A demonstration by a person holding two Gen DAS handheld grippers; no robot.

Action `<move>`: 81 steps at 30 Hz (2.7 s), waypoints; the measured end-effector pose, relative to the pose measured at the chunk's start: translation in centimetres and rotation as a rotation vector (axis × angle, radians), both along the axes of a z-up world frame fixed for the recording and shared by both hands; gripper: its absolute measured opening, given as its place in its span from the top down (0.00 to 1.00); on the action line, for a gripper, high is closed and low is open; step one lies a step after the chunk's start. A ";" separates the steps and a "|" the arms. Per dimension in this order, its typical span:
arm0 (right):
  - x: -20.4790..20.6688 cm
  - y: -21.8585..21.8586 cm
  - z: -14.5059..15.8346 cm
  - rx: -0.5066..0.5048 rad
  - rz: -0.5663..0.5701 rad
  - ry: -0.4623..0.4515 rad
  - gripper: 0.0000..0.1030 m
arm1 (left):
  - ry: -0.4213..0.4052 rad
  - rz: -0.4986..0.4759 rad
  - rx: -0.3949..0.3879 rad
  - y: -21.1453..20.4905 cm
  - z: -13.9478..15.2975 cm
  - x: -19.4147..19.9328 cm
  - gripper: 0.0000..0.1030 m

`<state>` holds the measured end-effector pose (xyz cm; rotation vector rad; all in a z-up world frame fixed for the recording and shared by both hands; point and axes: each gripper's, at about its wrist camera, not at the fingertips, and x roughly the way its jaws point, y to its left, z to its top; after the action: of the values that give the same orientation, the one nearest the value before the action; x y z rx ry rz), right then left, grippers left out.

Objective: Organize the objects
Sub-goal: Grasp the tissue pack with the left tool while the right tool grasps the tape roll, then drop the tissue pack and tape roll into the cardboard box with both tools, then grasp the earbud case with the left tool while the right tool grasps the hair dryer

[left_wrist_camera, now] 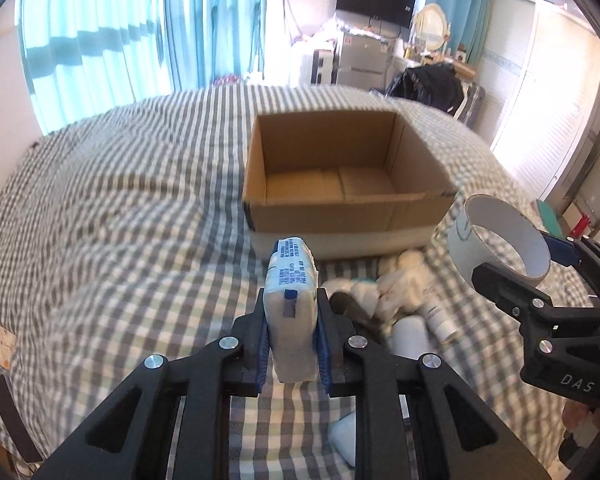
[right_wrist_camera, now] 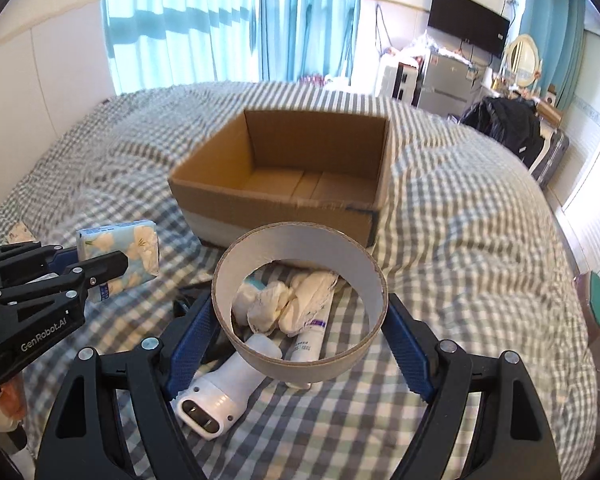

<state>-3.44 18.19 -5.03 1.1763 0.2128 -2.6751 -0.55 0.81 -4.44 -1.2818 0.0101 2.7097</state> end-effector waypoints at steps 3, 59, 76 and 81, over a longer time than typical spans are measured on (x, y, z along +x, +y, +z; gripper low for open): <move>0.3 0.4 2.4 -0.027 0.012 0.040 0.21 | 0.044 -0.010 -0.009 0.5 2.4 -0.7 0.81; -1.0 4.2 14.9 -0.087 -0.092 0.209 0.11 | 0.166 -0.001 -0.001 1.2 10.1 -5.5 0.07; 6.2 3.1 -1.3 0.002 -0.124 -0.045 0.12 | 0.025 0.083 -0.122 3.0 -4.8 6.2 0.07; 6.2 3.7 -3.1 0.028 -0.145 -0.080 0.11 | -0.058 -0.004 -0.095 4.7 -8.4 7.2 0.07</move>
<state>2.71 21.88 -8.09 1.3532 0.1583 -2.7488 6.61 5.52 -12.79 -1.3845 0.1366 2.6970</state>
